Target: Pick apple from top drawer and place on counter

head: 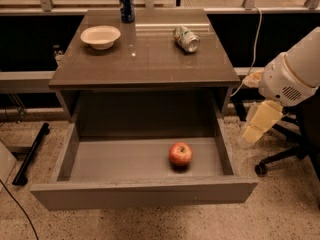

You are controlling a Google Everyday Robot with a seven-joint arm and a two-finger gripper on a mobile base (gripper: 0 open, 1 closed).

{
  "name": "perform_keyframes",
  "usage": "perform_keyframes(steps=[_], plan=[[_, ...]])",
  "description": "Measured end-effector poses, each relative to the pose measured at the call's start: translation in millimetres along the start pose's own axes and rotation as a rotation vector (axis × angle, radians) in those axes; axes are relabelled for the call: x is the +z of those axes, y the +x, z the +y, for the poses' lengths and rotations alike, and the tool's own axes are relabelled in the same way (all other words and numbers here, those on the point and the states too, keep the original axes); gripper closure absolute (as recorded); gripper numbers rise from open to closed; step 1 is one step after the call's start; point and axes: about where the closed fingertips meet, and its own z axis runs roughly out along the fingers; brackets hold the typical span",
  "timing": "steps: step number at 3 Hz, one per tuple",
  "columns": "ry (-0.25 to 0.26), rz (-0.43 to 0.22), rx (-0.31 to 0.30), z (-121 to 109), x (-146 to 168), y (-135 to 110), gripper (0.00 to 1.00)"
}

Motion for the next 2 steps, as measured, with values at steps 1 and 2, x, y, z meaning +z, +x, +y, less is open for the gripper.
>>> perform_keyframes(steps=[1,2], plan=[[0.006,-0.016,0.042,-0.6,17.2,2.1,0.00],[0.010,-0.056,0.105,-6.2,49.9,2.1,0.00]])
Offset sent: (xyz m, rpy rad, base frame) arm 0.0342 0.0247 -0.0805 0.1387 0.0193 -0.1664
